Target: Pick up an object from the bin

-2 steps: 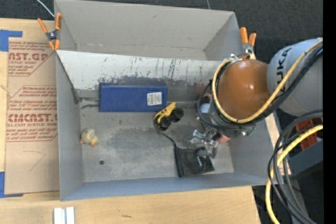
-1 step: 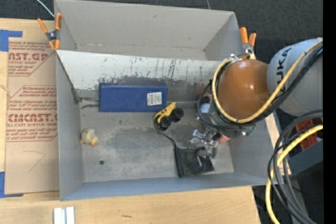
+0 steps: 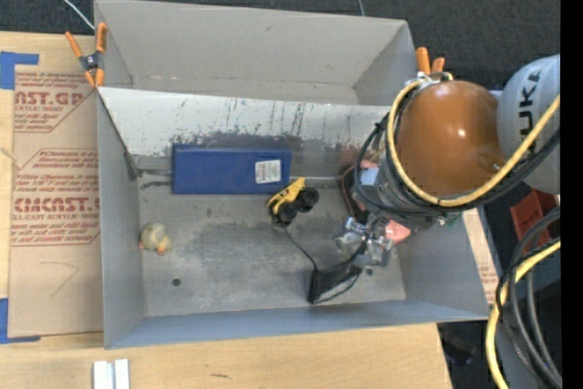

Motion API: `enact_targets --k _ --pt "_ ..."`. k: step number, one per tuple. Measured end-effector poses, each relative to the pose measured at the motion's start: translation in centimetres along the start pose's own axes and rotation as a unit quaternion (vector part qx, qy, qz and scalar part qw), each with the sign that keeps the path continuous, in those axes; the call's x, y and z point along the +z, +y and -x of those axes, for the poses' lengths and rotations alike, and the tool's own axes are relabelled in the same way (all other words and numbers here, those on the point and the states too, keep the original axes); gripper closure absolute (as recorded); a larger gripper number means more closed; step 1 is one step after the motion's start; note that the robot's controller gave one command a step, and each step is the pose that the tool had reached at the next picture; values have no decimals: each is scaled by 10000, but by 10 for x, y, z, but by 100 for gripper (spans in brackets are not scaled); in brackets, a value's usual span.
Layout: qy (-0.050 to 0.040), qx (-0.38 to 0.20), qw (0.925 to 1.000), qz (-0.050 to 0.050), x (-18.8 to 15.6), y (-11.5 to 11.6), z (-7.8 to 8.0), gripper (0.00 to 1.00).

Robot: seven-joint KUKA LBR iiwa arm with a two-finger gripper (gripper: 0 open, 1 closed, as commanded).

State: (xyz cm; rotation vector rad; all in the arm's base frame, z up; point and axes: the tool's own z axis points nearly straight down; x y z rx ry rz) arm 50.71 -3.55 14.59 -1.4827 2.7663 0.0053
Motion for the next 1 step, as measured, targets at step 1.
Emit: enact_targets --k 1 --pt "-29 -64 10000 -49 54 -5 6 100"
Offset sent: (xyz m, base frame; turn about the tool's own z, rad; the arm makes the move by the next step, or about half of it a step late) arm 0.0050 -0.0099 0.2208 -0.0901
